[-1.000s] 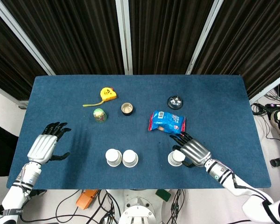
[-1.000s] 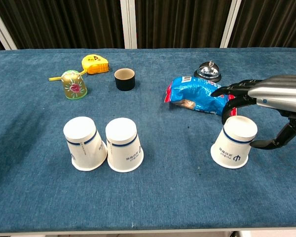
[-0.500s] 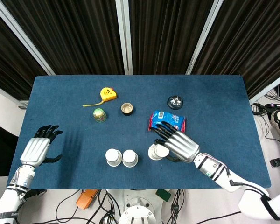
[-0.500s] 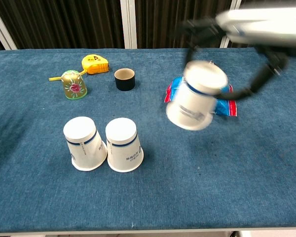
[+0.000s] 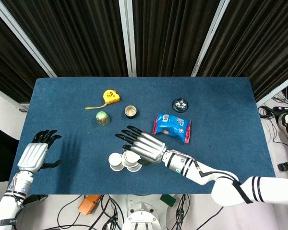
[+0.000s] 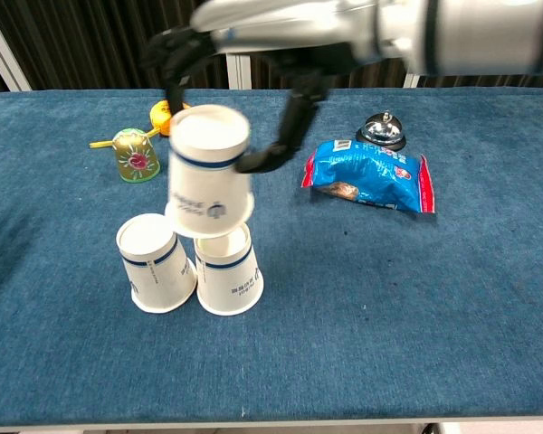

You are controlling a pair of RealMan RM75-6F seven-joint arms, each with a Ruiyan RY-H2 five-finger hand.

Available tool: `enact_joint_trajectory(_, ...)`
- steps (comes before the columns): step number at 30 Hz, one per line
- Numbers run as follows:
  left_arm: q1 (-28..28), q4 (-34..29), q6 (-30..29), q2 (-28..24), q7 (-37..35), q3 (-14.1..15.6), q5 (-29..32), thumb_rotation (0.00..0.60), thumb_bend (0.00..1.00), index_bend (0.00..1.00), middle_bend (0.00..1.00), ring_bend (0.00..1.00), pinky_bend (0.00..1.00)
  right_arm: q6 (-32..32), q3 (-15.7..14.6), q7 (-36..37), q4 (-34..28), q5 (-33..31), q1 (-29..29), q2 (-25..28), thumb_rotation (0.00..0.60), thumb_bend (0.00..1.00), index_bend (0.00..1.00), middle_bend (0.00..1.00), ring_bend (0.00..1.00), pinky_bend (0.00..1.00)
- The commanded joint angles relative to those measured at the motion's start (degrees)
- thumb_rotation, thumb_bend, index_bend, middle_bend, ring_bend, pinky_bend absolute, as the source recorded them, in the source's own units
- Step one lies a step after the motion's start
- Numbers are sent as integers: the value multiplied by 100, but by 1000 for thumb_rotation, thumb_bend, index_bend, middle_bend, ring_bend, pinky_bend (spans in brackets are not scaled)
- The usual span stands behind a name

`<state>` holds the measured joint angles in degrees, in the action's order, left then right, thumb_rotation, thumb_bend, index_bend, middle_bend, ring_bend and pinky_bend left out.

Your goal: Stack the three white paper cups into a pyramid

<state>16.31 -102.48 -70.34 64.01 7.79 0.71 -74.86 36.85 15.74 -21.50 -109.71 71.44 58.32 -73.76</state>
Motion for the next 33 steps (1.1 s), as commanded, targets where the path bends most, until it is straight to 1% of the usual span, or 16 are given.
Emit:
enact_joint_trajectory(1, -16, 38, 31, -1, -46, -7, 16, 600, 207, 190, 62, 0, 0, -108, 1, -453, 241, -546, 397, -348, 600, 462, 441, 73, 0, 25)
enact_joint_trajectory(7, -59, 113, 54, 13, -140, -16, 20, 600, 207, 190, 60, 0, 0, -20, -138, -878, 327, -1205, 840, -573, 600, 462, 421, 73, 0, 25)
enact_joint_trajectory(13, -100, 172, 62, 14, -217, -26, 6, 600, 207, 190, 60, 0, 0, 177, -280, -1063, 302, -1549, 1073, -629, 600, 461, 397, 73, 0, 25)
enact_joint_trajectory(15, -117, 187, 50, 20, -241, -32, -4, 600, 207, 190, 59, 0, 0, 225, -335, -1082, 289, -1625, 1126, -642, 600, 462, 376, 74, 0, 25)
enact_joint_trajectory(18, -139, 201, 36, 25, -267, -38, -20, 600, 207, 190, 60, 0, 0, 294, -392, -1047, 253, -1657, 1163, -647, 600, 461, 309, 75, 0, 24)
enact_joint_trajectory(24, -162, 215, 40, 38, -281, -43, -49, 600, 207, 190, 60, 0, 0, 449, -472, -960, 147, -1540, 1156, -572, 600, 461, 205, 75, 0, 7)
enact_joint_trajectory(27, -173, 222, 39, 37, -288, -46, -64, 600, 207, 190, 60, 0, 0, 614, -518, -912, -15, -1425, 1063, -409, 600, 461, 167, 75, 0, 7)
enact_joint_trajectory(29, -181, 253, 34, 29, -322, -58, -73, 600, 207, 190, 60, 0, 0, 883, -583, -885, -202, -1248, 871, -170, 600, 462, 141, 75, 0, 7)
enact_joint_trajectory(32, -215, 428, -65, 39, -425, -108, -119, 600, 207, 190, 60, 0, 0, 1718, -808, -869, -474, -650, 274, 255, 600, 462, 107, 75, 0, 7)
enact_joint_trajectory(33, -238, 510, -126, 36, -481, -133, -140, 600, 207, 190, 60, 0, 0, 2160, -974, -871, -528, -314, -59, 425, 600, 462, 96, 75, 0, 7)
